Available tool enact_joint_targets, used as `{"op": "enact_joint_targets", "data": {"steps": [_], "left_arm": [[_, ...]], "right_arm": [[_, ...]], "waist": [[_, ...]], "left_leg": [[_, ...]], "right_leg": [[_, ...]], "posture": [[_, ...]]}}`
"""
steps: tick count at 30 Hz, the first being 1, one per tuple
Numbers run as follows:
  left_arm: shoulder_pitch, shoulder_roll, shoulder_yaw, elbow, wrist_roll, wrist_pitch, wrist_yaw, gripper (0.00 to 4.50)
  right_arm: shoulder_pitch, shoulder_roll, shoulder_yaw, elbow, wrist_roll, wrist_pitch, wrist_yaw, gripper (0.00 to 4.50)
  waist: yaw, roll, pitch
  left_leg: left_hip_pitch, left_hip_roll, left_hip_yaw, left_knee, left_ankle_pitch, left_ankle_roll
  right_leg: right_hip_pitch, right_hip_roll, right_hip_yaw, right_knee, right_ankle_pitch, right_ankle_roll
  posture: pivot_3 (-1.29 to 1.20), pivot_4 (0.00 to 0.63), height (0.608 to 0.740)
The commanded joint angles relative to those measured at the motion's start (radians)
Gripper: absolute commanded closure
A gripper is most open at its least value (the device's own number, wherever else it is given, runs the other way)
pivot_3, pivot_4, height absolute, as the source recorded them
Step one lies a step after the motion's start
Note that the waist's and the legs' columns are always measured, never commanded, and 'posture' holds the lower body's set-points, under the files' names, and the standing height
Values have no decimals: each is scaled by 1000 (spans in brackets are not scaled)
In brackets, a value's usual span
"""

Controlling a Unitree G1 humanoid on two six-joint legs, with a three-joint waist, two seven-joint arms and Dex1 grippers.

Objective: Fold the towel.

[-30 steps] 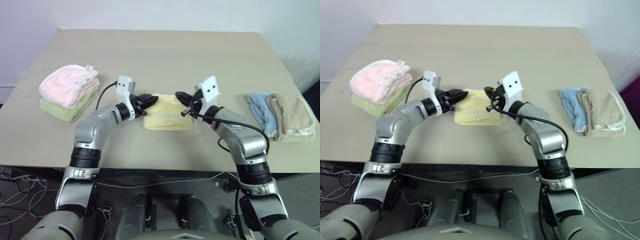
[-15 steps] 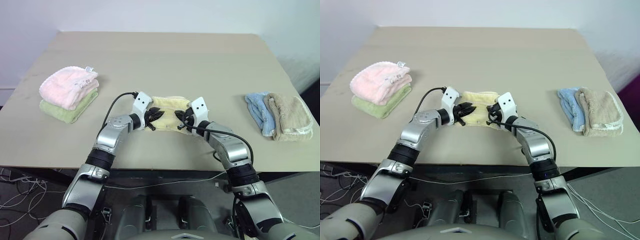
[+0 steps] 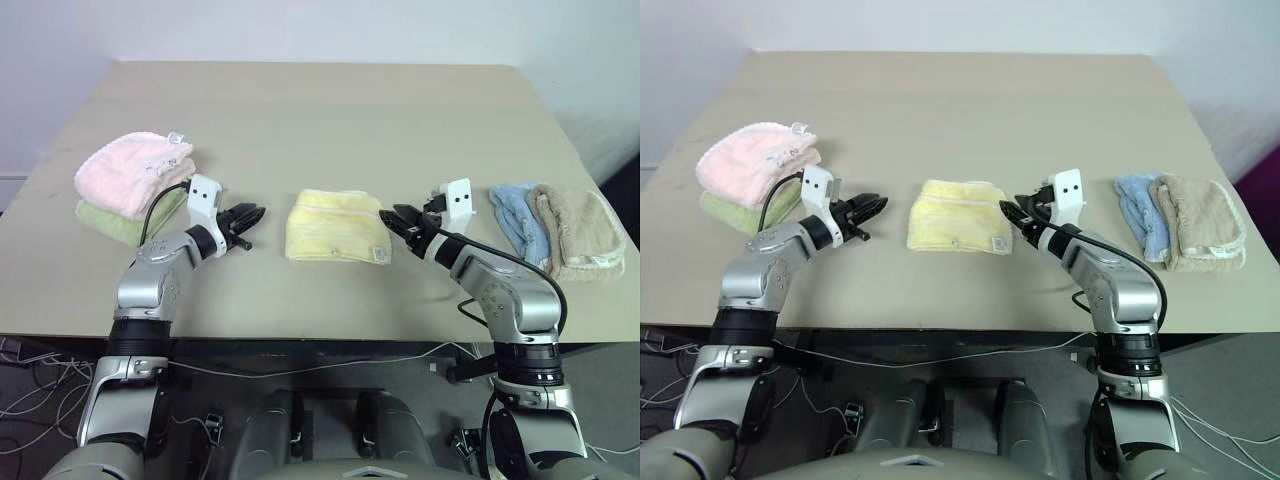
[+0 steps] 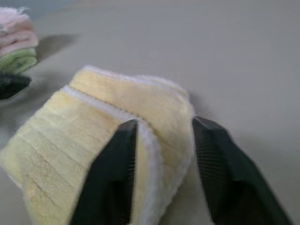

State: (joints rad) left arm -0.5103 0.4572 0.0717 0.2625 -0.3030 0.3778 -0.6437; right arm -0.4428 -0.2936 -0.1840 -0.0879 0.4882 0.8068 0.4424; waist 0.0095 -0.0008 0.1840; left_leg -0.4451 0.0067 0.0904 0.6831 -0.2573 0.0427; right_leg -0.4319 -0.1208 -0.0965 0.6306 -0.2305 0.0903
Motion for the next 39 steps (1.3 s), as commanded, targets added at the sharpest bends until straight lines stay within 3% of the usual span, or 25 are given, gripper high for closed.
{"op": "enact_joint_targets", "data": {"steps": [1, 4, 5, 26, 29, 39], "left_arm": [[4, 20, 2, -21, 30, -64, -13, 3378], [14, 15, 5, -38, 26, -66, -18, 3378], [18, 13, 5, -46, 22, -65, -23, 3378], [113, -9, 13, -193, -38, -62, -98, 3378], [122, -9, 13, -202, -40, -60, -94, 3378], [127, -4, 2, -208, -48, -56, -100, 3378]], "right_arm": [[-43, 22, -87, 21, 115, 129, -38, 1171], [-73, 49, -139, 70, 177, 191, -66, 108], [-84, 58, -156, 87, 196, 208, -77, 30], [-242, 131, -3, 264, 204, 331, -62, 30], [-254, 144, -25, 285, 214, 331, -72, 616], [-235, 161, -101, 230, 262, 345, -94, 4047]], "waist": [[1, 0, 0], [0, 0, 0], [-2, 0, 0], [-28, 0, 0], [-28, 0, 0], [-26, 1, 0]], "left_leg": [[0, 0, 0, 0, 0, 0], [0, 0, 0, 0, 0, 0], [-1, 0, 0, 0, 0, 0], [-2, 3, 3, -1, 0, 1], [-2, 2, 3, -1, 0, 1], [-2, 2, 4, -1, 0, 0]], "right_leg": [[0, 0, 0, 0, 0, 0], [-1, -2, 0, 0, 0, -1], [-1, -2, 0, 0, 0, -1], [-3, 2, 1, 1, 0, -1], [-3, 2, 1, 1, 1, -1], [-3, 3, 1, 1, 1, -1]], "posture": [[0, 150, 701], [0, 150, 701], [0, 150, 701], [0, 150, 701], [0, 150, 701], [0, 150, 701]]}}
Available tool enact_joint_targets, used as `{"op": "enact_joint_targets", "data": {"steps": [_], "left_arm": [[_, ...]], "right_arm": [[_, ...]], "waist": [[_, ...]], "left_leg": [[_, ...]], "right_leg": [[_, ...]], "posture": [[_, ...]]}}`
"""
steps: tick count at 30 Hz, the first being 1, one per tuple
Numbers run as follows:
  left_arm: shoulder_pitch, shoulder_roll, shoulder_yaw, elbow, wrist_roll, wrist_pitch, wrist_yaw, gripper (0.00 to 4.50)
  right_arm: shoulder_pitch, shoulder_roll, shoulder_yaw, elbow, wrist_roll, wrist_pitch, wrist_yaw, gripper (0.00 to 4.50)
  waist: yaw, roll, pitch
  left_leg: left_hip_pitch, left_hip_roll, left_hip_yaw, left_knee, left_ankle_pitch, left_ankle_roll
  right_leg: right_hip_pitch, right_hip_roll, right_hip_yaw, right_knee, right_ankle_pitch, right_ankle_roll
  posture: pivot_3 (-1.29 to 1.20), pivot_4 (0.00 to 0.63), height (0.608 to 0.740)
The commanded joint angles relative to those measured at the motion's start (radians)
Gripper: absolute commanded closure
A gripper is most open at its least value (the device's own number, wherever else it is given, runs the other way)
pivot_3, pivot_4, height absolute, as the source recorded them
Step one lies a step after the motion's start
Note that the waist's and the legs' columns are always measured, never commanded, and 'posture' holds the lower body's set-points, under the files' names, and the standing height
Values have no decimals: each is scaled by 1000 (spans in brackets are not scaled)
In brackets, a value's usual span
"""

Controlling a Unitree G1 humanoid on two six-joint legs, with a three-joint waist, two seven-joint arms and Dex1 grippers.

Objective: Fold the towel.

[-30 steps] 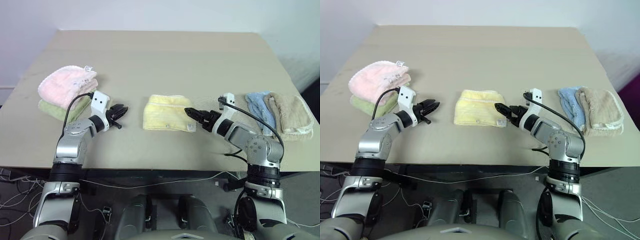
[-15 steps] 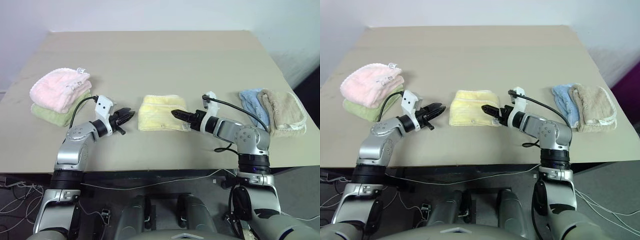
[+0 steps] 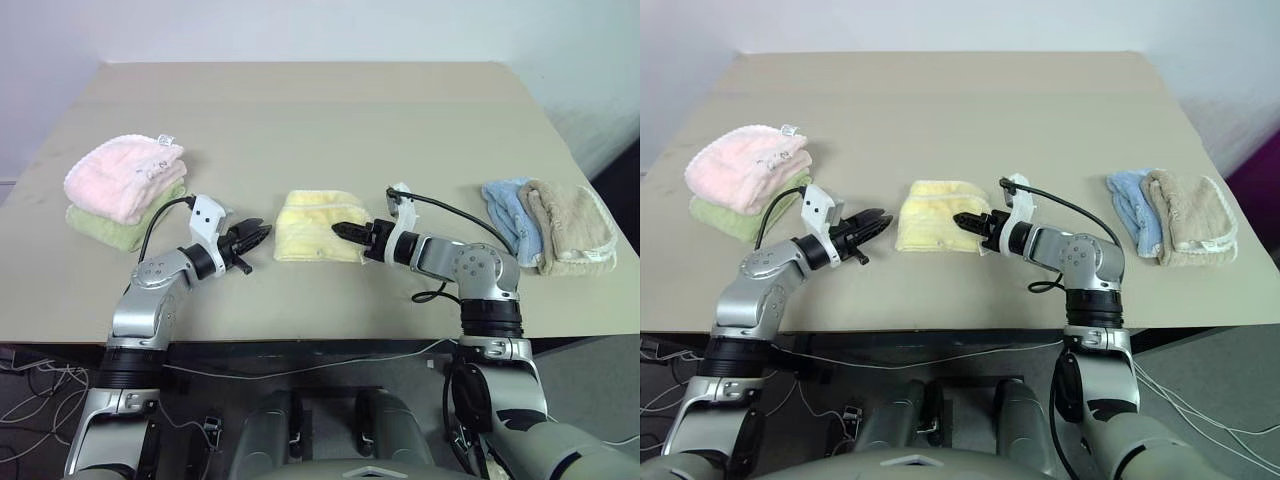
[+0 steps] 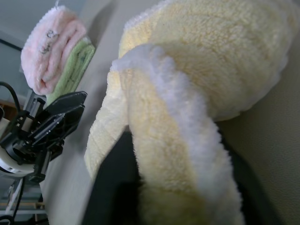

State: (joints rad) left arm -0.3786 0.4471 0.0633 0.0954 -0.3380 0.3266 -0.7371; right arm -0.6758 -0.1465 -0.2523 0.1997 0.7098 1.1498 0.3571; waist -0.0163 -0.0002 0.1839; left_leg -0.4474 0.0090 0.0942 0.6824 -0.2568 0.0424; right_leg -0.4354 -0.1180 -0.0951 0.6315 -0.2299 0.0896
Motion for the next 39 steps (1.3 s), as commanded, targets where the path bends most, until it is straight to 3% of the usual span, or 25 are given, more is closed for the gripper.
{"op": "enact_joint_targets", "data": {"steps": [1, 6, 10, 18, 24, 31, 39], "left_arm": [[-7, 4, 8, -41, -12, -4, -7, 3378], [-14, -1, -7, -29, -8, -6, -16, 3378], [-21, -8, -21, -23, -7, -3, -25, 3378], [-67, -38, -71, 46, 7, -20, -69, 3378], [-131, -82, -107, 128, 26, -53, -100, 3378], [-151, -111, -131, 168, 46, -80, -121, 3378], [-153, -111, -125, 178, 53, -92, -127, 3378]], "right_arm": [[2, 14, -40, -67, 48, 6, -13, 4352], [40, 17, -94, -169, 88, -11, -51, 4490], [51, -4, -224, -277, 139, -57, -150, 4490], [-1, -217, -553, -395, 236, -137, -434, 4490], [47, -297, -686, -409, 259, -165, -606, 4490], [187, -249, -715, -393, 245, -236, -692, 4490], [236, -254, -699, -343, 256, -296, -705, 4490]], "waist": [[0, 0, 0], [4, 0, 0], [5, 0, 0], [6, 1, 0], [5, 1, 0], [5, 1, 0], [6, 1, 0]], "left_leg": [[0, 0, 0, 0, 0, 0], [0, 0, 0, 0, 0, 0], [0, -1, 0, 0, 0, 0], [0, -1, 0, 0, -1, 1], [1, 0, 1, 0, -1, 2], [2, 0, 5, 0, -1, 3], [3, 0, 5, 0, -2, 4]], "right_leg": [[0, 0, 0, 0, 0, 0], [0, 0, 0, 0, 0, 0], [0, 0, 0, 0, 0, 0], [0, 0, 0, 0, 0, 0], [0, 0, 1, 0, 0, 0], [0, 1, 4, 1, 0, 1], [0, 1, 5, 1, 0, 1]], "posture": [[0, 150, 701], [0, 150, 701], [0, 150, 701], [0, 150, 701], [0, 150, 701], [0, 150, 701], [0, 150, 701]]}}
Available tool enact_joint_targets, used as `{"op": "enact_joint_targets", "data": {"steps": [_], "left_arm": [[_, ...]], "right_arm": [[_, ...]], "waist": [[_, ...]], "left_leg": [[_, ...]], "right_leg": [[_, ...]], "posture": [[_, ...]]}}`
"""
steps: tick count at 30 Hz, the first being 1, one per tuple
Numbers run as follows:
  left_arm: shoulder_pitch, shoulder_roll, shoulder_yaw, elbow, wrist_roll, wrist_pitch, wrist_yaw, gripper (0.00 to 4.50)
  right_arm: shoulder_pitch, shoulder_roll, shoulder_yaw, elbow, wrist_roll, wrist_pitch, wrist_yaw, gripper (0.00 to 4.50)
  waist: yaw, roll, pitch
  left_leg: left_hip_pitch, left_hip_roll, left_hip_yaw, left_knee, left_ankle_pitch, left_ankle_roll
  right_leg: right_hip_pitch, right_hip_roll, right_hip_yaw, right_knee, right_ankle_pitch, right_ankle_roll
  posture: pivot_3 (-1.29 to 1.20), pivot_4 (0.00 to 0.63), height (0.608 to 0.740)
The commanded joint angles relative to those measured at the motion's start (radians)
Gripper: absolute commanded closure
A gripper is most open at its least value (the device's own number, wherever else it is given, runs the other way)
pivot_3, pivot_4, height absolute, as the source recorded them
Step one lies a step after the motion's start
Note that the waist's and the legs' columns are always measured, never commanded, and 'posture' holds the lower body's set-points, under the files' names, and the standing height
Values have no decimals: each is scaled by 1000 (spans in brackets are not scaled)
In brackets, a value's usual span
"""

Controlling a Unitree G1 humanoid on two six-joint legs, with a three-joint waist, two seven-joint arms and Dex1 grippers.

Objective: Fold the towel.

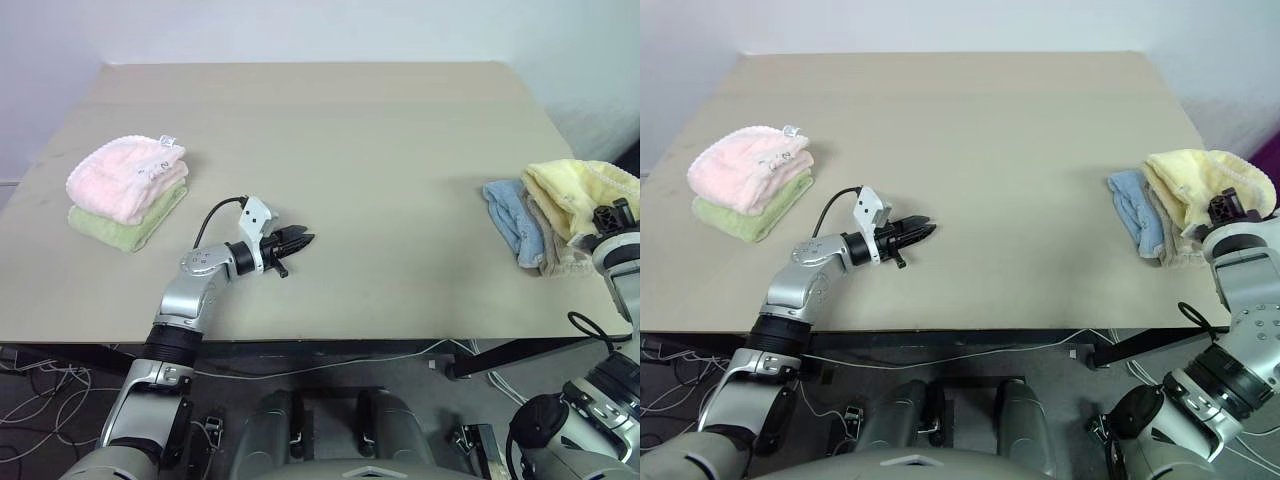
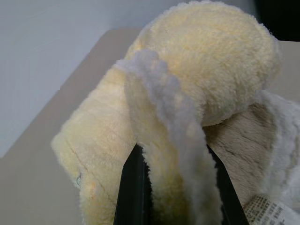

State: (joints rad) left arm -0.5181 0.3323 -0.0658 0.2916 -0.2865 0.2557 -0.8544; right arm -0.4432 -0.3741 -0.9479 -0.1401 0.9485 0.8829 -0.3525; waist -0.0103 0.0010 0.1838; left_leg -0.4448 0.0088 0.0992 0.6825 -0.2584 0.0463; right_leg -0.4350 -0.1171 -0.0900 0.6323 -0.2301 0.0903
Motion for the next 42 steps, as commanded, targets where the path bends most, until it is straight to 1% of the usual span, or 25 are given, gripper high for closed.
{"op": "enact_joint_targets", "data": {"steps": [1, 3, 4, 8, 11, 14, 15, 18, 23, 26, 28, 30, 32, 35, 38, 41, 42], "left_arm": [[-11, 4, 5, -21, 2, -21, -9, 3378], [-6, 3, 6, -27, 1, -20, -7, 3378], [-3, 3, 7, -30, 1, -19, -6, 3378], [3, 3, 9, -34, -1, -19, -5, 3378], [4, 2, 9, -33, -3, -19, -6, 3378], [4, 1, 9, -30, -4, -20, -9, 3378], [5, 1, 9, -29, -4, -20, -11, 3378], [4, 0, 5, -23, -2, -22, -15, 3378], [-5, 0, 3, -5, 3, -26, -24, 3378], [-11, 3, 4, 7, 6, -31, -29, 3378], [-18, 6, 10, 20, 11, -40, -24, 3378], [-30, 8, 25, 35, 17, -48, 0, 3378], [-35, 14, 39, 39, 24, -57, 21, 3378], [-30, 32, 53, 35, 23, -62, 29, 3378], [-5, 50, 70, 1, 18, -53, 47, 3378], [22, 70, 90, -27, 20, -49, 75, 3378], [28, 74, 94, -34, 22, -48, 84, 3378]], "right_arm": [[3, -29, 0, 2, 22, -31, 4, 4490], [2, -32, 4, 10, 33, -34, 5, 3812], [1, -34, 8, 12, 36, -36, 3, 3587], [1, -37, 11, 16, 52, -45, -1, 2192], [11, -39, 2, 7, 70, -44, -8, 1265], [23, -42, 0, -11, 80, -53, -22, 218], [28, -45, 3, -18, 78, -56, -28, 23], [60, -66, -6, -35, 51, -82, -42, 23], [94, -100, -23, -68, 52, -137, -37, 23], [106, -113, -4, -87, 38, -159, -35, 23], [114, -133, 53, -125, 16, -156, -8, 23], [136, -190, 176, -179, -71, -163, 63, 23], [159, -264, 336, -223, -184, -182, 153, 23], [170, -310, 485, -247, -288, -217, 241, 23], [161, -324, 659, -261, -363, -258, 382, 23], [125, -278, 792, -251, -406, -290, 473, 23], [116, -263, 818, -244, -417, -299, 493, 23]], "waist": [[0, 0, 0], [-1, 0, 0], [-1, 0, 0], [0, 0, 0], [0, 0, 0], [0, 0, 0], [0, 0, 0], [1, 0, 0], [0, 0, 0], [0, 1, 0], [0, 1, 0], [-1, 1, 0], [-2, 2, -1], [-1, 1, -1], [-1, 1, -1], [0, 1, -1], [0, 1, -1]], "left_leg": [[0, 0, 0, 0, 0, 0], [0, 0, 0, 0, 0, 0], [0, 0, 0, 0, 0, 0], [0, 0, 0, 0, 0, 0], [0, 0, 0, 0, 0, 0], [0, 0, 0, 0, 0, 0], [0, 0, 0, 0, 0, 0], [0, 0, 0, 0, 0, 0], [0, 0, 0, 0, 0, 1], [0, 0, 0, 0, 0, 1], [0, 0, 0, 0, 0, 1], [1, 0, 1, 0, 0, 1], [1, 0, 1, 0, -1, 1], [1, 1, 1, 0, -1, 1], [1, 1, 2, 0, -1, 1], [1, 1, 2, 0, -1, 2], [1, 1, 2, 1, -1, 2]], "right_leg": [[0, 0, 0, 0, 0, 0], [0, 0, 0, 0, 0, 0], [0, 0, 0, 0, 0, 0], [0, 0, 0, 0, 0, 0], [0, 0, 0, 0, 0, 0], [0, 0, 0, 0, 0, 0], [0, 0, 0, 0, 0, 0], [0, 0, 0, 0, 0, 0], [0, 0, 1, 0, 0, 0], [0, 0, 1, 0, 0, 0], [0, 0, 1, 0, 0, 0], [0, 0, 1, 0, 0, 0], [0, 0, 2, 0, 0, 0], [-1, 0, 2, 0, 0, 0], [0, 1, 2, 0, 0, 0], [0, 1, 2, 0, 0, 0], [0, 1, 2, 0, 0, 0]], "posture": [[0, 150, 701], [0, 150, 701], [0, 150, 701], [0, 150, 701], [0, 150, 701], [0, 150, 701], [0, 150, 701], [0, 150, 701], [0, 150, 701], [0, 150, 701], [0, 150, 701], [0, 150, 701], [0, 150, 701], [0, 150, 701], [0, 150, 701], [0, 150, 701], [0, 150, 701]]}}
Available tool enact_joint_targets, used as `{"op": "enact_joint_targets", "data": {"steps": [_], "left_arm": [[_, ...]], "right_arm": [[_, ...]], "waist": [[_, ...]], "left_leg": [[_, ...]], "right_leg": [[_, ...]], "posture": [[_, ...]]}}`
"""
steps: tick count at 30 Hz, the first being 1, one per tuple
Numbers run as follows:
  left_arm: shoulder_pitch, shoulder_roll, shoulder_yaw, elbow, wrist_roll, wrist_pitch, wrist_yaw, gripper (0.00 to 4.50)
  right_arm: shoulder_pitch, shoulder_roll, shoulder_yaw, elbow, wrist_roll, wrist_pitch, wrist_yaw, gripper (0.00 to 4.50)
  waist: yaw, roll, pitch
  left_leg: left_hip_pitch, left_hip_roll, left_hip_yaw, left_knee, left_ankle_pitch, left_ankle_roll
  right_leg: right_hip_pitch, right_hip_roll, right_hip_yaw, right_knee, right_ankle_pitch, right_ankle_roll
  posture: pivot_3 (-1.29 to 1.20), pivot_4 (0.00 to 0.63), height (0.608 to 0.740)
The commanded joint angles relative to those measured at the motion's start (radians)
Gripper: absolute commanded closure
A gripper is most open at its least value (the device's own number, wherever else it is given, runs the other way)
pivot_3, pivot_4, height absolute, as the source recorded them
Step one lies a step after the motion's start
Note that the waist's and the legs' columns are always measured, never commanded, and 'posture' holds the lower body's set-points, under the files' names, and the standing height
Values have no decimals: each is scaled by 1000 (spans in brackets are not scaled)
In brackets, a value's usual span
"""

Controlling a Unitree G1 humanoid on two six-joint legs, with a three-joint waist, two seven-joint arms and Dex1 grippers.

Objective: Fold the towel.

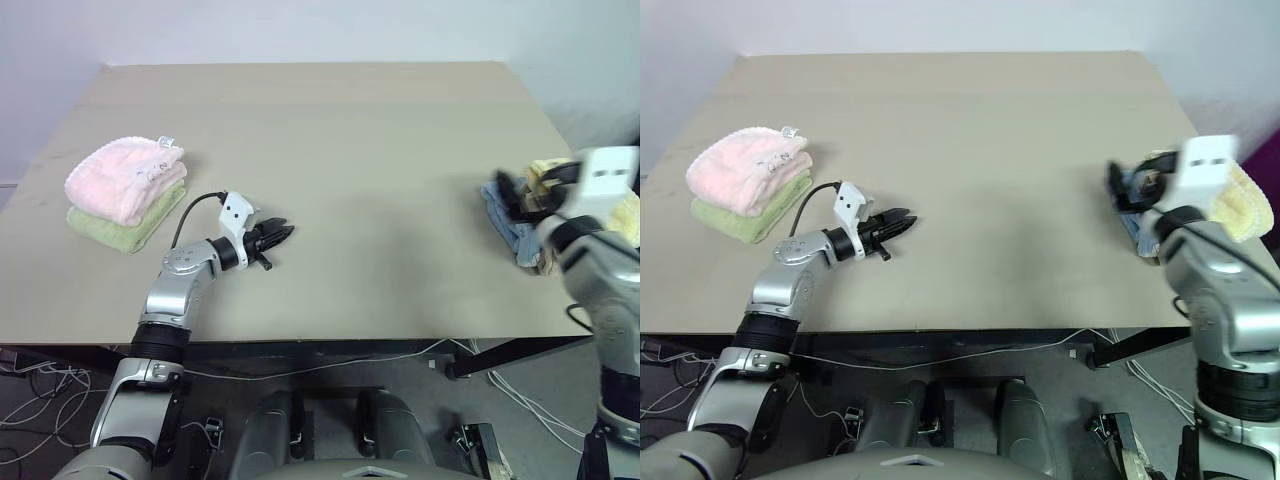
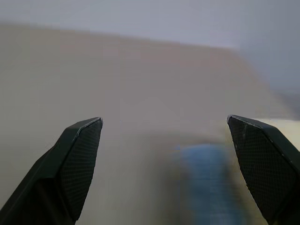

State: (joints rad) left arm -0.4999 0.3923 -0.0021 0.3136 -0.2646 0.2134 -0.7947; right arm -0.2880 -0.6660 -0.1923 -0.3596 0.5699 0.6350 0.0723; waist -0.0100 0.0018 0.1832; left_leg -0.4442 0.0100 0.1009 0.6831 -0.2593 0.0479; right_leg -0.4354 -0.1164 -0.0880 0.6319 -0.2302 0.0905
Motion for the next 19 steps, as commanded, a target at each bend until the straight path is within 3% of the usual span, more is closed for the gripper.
{"op": "enact_joint_targets", "data": {"steps": [1, 7, 19], "left_arm": [[17, 21, 39, -60, 1, -6, 36, 3378], [63, 42, 70, -108, 12, 4, 115, 3378], [86, 63, 100, -114, 11, 13, 158, 3378]], "right_arm": [[-52, 44, 103, -14, -61, -64, 94, 23], [-78, 103, 272, 100, -210, -159, 215, 23], [-82, 248, 298, 252, -337, -263, 272, 23]], "waist": [[2, 0, 0], [4, -1, 0], [0, -1, 0]], "left_leg": [[0, 0, 0, 0, 0, 0], [0, -1, 0, 1, 0, 0], [0, -1, 0, 1, 3, -5]], "right_leg": [[0, 0, 0, 0, 0, 0], [1, -1, -1, 0, 0, 0], [1, -1, -1, 0, 0, 0]], "posture": [[0, 150, 701], [0, 150, 701], [0, 150, 701]]}}
